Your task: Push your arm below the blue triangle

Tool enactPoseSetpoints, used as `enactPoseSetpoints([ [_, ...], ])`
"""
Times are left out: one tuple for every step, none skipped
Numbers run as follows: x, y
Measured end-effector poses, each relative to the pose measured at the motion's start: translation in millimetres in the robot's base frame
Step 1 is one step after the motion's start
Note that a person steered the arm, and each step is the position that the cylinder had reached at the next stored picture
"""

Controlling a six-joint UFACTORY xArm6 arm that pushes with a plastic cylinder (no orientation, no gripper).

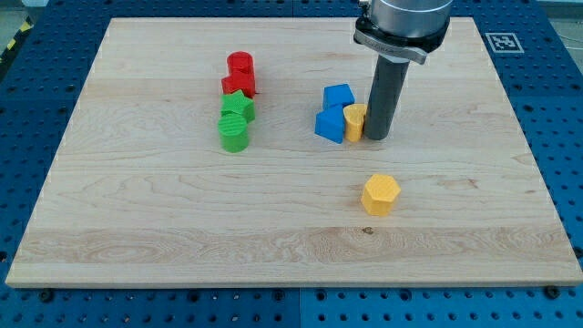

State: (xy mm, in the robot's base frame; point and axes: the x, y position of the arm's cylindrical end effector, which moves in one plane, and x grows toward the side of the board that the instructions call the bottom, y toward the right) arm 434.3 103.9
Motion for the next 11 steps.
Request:
enactPoseSetpoints([
  [15, 3],
  [26, 8],
  [26, 8],
  [31, 6],
  [32, 5],
  [43, 5],
  [45, 5],
  [45, -18],
  [45, -28],
  [46, -42],
  [74, -52],
])
